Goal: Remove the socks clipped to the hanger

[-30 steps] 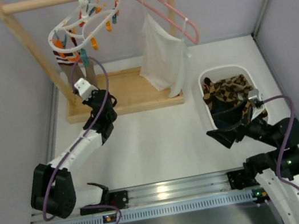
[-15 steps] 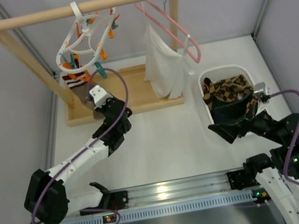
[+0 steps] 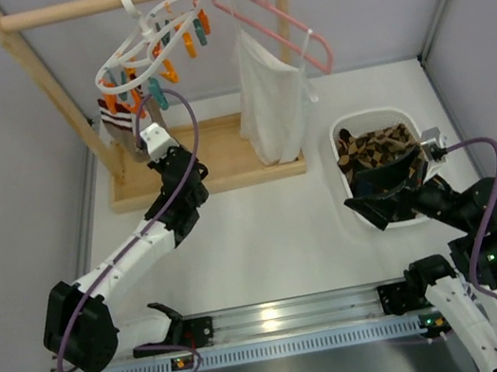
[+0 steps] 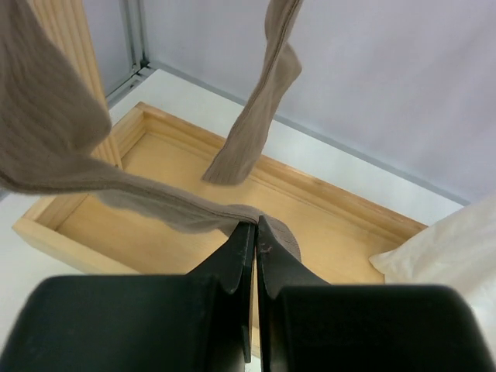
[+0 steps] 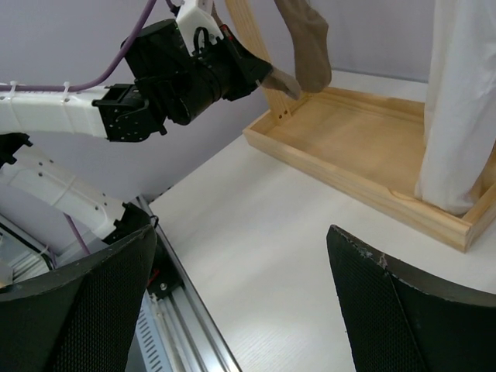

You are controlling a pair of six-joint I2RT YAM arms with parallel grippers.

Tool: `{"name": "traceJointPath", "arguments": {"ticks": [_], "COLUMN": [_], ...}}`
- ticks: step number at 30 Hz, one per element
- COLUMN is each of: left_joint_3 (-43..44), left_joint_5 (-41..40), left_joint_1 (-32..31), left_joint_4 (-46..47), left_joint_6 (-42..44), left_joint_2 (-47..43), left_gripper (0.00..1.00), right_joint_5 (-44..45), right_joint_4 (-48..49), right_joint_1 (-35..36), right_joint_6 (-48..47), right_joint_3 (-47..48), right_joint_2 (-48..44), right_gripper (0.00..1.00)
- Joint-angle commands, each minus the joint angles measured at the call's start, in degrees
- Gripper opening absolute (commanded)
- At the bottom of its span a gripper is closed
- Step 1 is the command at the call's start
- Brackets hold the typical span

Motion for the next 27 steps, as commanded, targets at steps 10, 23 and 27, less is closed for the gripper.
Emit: {"name": "traceJointPath", "arguments": {"ticks": [10,23,27], "left_joint_3": [6.3,18.1,17.5], "left_joint_5": [5.7,9.4,11.7], "left_joint_1": [0.0,4.9,5.6], "left_joint_4": [1.7,-14.8,-16.7], "left_joint_6": [8.4,-0.4,-3.5], "left_joint_2": [1.4,9.3,8.5], "left_gripper": [0.0,0.0,0.0], "right_joint_5": [-0.7,-1.0,-1.0], "right_joint_4": [3.5,2.8,2.4], "right_joint_1": [0.6,0.7,0.7], "right_joint_6": [2.0,2.0,1.6], "right_joint_3": [-0.8,-1.2,-1.4], "right_joint_2": [-0.2,-1.6,-1.6], "right_gripper": [0.88,0.88,0.88]}}
